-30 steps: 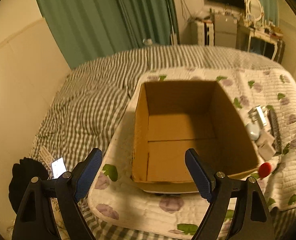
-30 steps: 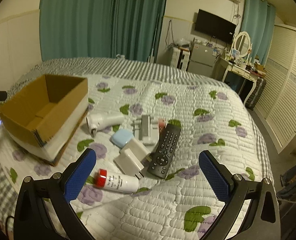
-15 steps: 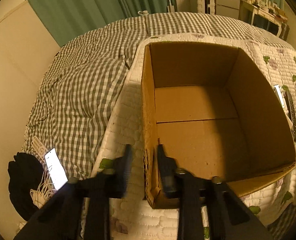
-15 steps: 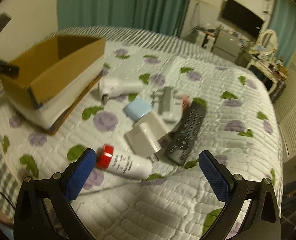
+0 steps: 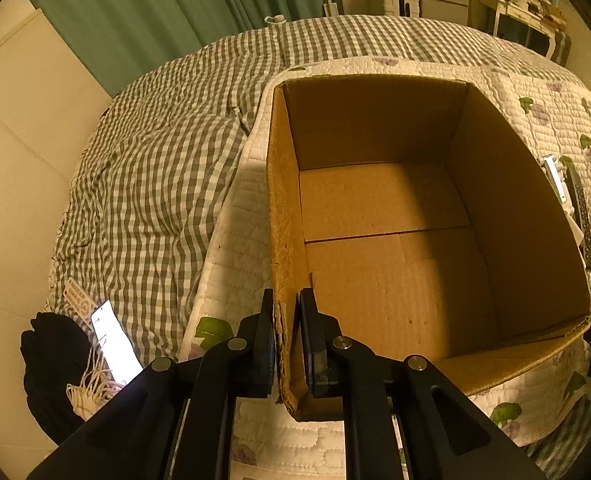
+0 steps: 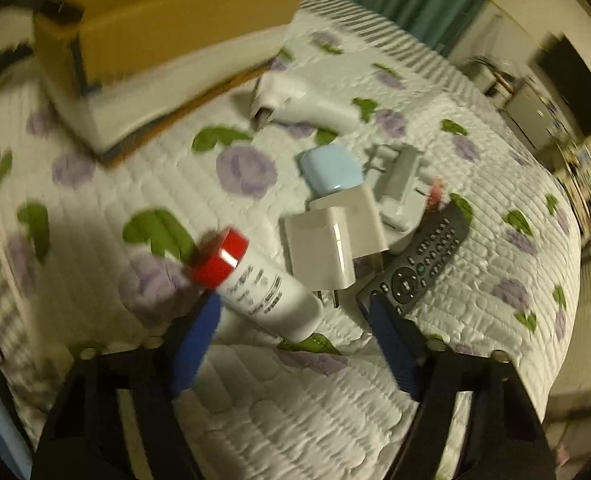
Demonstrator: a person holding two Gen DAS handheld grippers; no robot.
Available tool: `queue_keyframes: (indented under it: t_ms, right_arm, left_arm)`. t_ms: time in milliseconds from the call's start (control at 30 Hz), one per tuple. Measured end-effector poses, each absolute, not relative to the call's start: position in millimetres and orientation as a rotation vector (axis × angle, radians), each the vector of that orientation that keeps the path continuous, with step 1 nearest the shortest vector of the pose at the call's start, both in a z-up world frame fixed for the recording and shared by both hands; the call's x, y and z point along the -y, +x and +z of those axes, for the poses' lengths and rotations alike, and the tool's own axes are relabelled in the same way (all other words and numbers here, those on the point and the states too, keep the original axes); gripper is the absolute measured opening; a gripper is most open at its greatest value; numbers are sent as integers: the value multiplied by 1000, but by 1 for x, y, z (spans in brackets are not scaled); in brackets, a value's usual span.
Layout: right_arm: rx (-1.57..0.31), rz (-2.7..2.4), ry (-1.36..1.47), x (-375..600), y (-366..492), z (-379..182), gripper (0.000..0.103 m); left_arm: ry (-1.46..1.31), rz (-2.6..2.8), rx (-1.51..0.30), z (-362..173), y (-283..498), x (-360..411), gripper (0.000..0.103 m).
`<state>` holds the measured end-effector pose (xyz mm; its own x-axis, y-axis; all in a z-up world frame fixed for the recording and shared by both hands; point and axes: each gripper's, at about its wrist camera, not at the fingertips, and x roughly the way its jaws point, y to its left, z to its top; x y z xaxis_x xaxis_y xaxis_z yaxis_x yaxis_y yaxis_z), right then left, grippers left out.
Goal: Organize rigid objects
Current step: 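Grasp the box wall with the left gripper while the right gripper approaches the bottle, then grasp the red-capped white bottle with the right gripper and drop it into the box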
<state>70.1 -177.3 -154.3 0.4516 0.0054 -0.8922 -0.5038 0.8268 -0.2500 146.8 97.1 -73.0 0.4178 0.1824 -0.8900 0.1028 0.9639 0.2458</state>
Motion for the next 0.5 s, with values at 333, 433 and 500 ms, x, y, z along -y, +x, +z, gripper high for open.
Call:
queue_keyframes:
  t_ms: [333, 433, 500]
  right_arm:
    - [-1074, 450, -668, 157, 90, -177, 38]
    - [-1070, 452, -666, 155, 94, -178, 38]
    - [-1057, 444, -651, 155, 95, -174, 37]
  left_arm:
    - [288, 61, -1146, -73, 147, -96, 11]
    - [288, 60, -1145, -73, 147, -95, 11]
    - [287, 58, -1144, -73, 147, -95, 11]
